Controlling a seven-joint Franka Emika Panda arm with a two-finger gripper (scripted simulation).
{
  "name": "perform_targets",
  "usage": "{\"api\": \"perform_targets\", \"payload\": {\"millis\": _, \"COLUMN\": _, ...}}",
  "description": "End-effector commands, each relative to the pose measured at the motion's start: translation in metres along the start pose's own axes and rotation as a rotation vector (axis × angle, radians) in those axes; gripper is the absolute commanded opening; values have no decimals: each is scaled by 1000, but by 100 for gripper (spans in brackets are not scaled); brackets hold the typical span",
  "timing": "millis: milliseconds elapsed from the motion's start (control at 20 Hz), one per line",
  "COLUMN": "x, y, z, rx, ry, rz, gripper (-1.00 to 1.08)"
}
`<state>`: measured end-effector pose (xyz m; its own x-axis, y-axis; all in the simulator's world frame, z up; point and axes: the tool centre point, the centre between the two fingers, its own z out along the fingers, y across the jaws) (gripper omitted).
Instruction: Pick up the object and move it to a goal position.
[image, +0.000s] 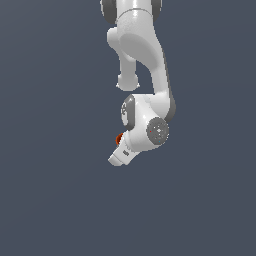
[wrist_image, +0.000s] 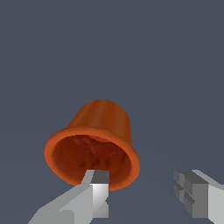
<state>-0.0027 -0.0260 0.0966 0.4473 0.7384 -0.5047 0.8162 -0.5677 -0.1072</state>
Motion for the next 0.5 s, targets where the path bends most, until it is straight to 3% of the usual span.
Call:
{"api": "perform_targets", "payload": {"millis": 0, "x": 1, "y": 0, "z": 3, "rx": 2, "ry": -23, "rz": -39, "gripper": 28}}
{"api": "perform_targets", "payload": {"millis": 450, "x": 2, "y": 0, "z": 6, "rx": 6, "ry": -45, "rz": -74, "gripper": 28}}
